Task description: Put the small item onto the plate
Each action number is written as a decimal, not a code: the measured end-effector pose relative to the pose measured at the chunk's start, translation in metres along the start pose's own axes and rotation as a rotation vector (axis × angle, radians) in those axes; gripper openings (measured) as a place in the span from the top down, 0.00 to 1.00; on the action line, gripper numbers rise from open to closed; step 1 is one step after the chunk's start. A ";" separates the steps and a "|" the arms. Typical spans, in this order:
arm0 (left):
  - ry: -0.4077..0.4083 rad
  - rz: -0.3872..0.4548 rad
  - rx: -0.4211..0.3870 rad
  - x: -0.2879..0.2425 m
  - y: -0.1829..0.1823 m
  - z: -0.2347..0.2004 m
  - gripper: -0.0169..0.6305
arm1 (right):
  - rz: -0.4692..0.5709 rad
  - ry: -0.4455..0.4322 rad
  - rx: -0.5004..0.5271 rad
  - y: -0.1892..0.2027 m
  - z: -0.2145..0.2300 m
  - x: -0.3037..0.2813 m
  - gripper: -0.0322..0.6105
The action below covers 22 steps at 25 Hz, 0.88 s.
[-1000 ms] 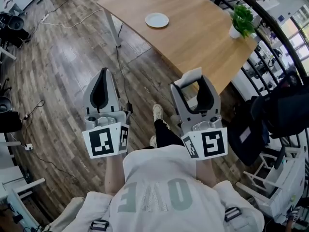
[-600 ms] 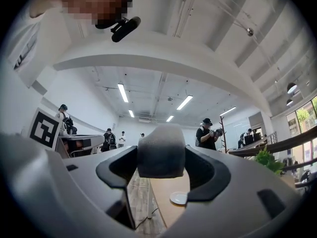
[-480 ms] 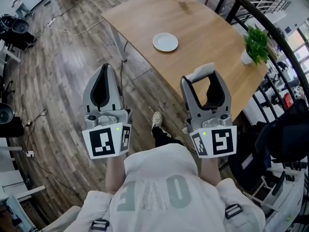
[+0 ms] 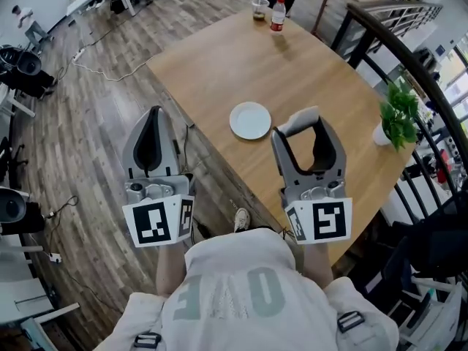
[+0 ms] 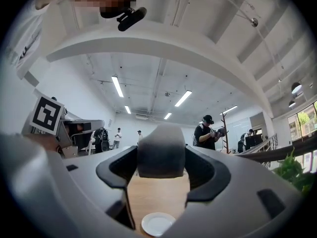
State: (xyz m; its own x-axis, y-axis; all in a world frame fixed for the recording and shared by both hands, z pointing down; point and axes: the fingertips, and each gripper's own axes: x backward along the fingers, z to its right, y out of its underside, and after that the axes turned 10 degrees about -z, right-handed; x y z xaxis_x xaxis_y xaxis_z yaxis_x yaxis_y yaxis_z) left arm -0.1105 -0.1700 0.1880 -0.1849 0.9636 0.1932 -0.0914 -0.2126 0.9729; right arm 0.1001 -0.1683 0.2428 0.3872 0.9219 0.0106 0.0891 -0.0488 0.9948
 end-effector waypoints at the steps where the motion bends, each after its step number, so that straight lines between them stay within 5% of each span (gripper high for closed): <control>1: 0.007 -0.007 -0.009 -0.011 0.002 0.002 0.96 | -0.007 0.000 -0.005 0.002 0.006 -0.010 0.49; 22: 0.037 -0.024 -0.016 -0.102 0.025 0.000 0.96 | -0.131 -0.002 -0.015 0.042 0.031 -0.095 0.49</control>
State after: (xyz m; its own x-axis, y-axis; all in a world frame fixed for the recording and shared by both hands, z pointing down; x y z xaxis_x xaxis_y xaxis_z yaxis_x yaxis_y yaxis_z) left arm -0.0937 -0.2730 0.1925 -0.2182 0.9619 0.1649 -0.1123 -0.1926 0.9748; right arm 0.0959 -0.2698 0.2804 0.3750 0.9193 -0.1197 0.1257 0.0775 0.9890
